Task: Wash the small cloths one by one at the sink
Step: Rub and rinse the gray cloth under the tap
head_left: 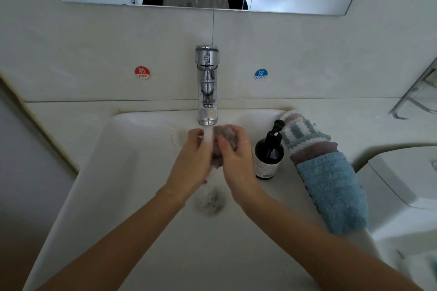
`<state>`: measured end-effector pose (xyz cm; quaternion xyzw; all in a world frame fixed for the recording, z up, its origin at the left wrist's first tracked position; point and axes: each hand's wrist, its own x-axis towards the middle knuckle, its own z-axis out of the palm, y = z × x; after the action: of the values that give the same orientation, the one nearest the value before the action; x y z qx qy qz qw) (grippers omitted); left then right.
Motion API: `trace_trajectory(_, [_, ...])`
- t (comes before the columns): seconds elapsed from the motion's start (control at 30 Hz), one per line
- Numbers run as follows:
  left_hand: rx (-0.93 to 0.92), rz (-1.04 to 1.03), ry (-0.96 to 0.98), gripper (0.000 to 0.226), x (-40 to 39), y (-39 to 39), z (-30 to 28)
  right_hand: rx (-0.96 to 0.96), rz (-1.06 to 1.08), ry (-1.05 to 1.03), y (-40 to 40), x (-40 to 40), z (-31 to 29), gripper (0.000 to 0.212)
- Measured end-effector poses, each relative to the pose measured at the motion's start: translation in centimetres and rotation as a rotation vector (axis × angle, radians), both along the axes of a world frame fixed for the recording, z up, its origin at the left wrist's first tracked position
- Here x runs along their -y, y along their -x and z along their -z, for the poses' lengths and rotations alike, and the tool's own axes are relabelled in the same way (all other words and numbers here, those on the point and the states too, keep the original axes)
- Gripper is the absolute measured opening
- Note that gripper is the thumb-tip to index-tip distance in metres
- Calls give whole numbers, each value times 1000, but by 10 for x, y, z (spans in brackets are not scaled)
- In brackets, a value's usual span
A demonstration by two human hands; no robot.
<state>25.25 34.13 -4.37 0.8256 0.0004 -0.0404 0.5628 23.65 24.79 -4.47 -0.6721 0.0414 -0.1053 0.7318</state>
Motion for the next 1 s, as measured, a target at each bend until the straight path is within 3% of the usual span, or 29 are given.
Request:
trace_trajectory(0.07, [-82, -10, -5, 41, -4, -2, 3, -27, -8, -11, -1, 1, 0, 29])
trace_trajectory(0.2, [26, -102, 121, 13, -6, 4, 5, -143, -97, 27, 3, -2, -3, 16])
trace_trajectory(0.23, [33, -96, 141, 12, -5, 5, 7, -164, -99, 81, 3, -2, -2, 21])
trace_trajectory(0.37, [36, -71, 163, 30, 2, 13, 12, -170, -67, 145, 3, -5, 5, 33])
trace_trajectory(0.6, [182, -155, 120, 36, 3, 17, 15, -198, -56, 81, 0, -11, 10, 47])
trace_trajectory(0.93, [172, -189, 210, 34, 5, 12, 18, -202, -80, 58, 0, -8, 12, 14])
trace_trajectory(1.0, [163, -256, 289, 33, 5, 14, 14, -208, -125, 1, 2, -6, 9, 29])
